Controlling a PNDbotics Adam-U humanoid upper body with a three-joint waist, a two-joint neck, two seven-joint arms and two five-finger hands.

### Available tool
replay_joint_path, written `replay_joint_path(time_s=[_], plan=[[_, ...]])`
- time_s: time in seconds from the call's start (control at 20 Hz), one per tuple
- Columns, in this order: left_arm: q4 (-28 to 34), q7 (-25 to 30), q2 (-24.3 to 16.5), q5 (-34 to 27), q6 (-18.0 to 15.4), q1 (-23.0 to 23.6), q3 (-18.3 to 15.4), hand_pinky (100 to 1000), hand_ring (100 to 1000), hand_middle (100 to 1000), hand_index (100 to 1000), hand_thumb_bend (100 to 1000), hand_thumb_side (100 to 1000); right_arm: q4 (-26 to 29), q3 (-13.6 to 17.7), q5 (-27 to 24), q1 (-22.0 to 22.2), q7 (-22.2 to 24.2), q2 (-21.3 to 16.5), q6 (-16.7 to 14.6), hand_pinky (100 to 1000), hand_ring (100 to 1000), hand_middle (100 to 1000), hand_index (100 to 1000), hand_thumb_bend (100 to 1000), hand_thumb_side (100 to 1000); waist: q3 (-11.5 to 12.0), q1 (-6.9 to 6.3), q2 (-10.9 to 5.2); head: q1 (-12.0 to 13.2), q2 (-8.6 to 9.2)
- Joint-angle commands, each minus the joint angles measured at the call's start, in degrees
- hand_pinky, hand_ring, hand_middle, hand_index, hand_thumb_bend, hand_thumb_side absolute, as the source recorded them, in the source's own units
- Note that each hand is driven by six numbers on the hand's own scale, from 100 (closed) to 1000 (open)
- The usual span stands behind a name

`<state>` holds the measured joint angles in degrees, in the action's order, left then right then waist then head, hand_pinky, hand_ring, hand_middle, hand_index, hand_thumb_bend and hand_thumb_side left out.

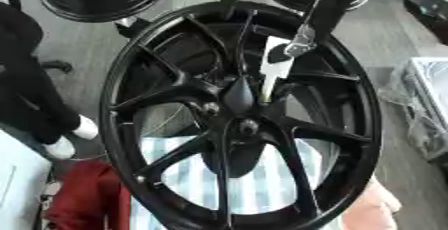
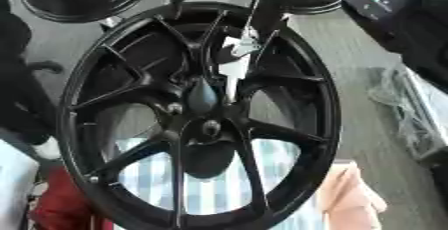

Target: Pull the pin out of the wheel hub.

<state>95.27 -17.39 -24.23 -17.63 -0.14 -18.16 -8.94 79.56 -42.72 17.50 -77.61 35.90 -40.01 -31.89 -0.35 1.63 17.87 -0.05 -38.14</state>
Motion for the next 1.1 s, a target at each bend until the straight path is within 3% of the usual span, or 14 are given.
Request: replay_joint_path(time_s=[0.05,0.25,0.65,1.1], plan=[[0.5,-0.1,-2.1,0.2,0.1,-0.3,-0.1,693,800,708,722,201,596,1.5,0.2,0.3,-0.6,16.1,-2.6,-16.8,873,842,782,820,441,341,-0.2,-0.11,-0.88,0.3,0.28],[0.5,-0.1,-2.1,0.1,0.1,-0.3,-0.1,693,800,709,722,201,598,2.8,0.0,-0.3,-0.1,16.1,-3.3,-16.5,872,840,783,825,443,353,-0.2,-0.08,-0.81,0.5,0.32],[0.5,0.1,-2.1,0.1,0.2,-0.4,0.1,693,801,709,721,200,599,4.8,2.1,-2.1,0.0,16.1,-3.4,-13.6,867,829,776,835,433,279,0.0,-0.17,-0.68,0.6,0.36],[0.5,0.0,-2.3,0.1,0.2,-0.3,0.0,694,802,709,721,198,602,4.1,2.3,2.6,2.1,16.1,-5.4,-17.9,872,837,783,832,428,283,-0.2,0.0,-0.48,1.0,0.35]])
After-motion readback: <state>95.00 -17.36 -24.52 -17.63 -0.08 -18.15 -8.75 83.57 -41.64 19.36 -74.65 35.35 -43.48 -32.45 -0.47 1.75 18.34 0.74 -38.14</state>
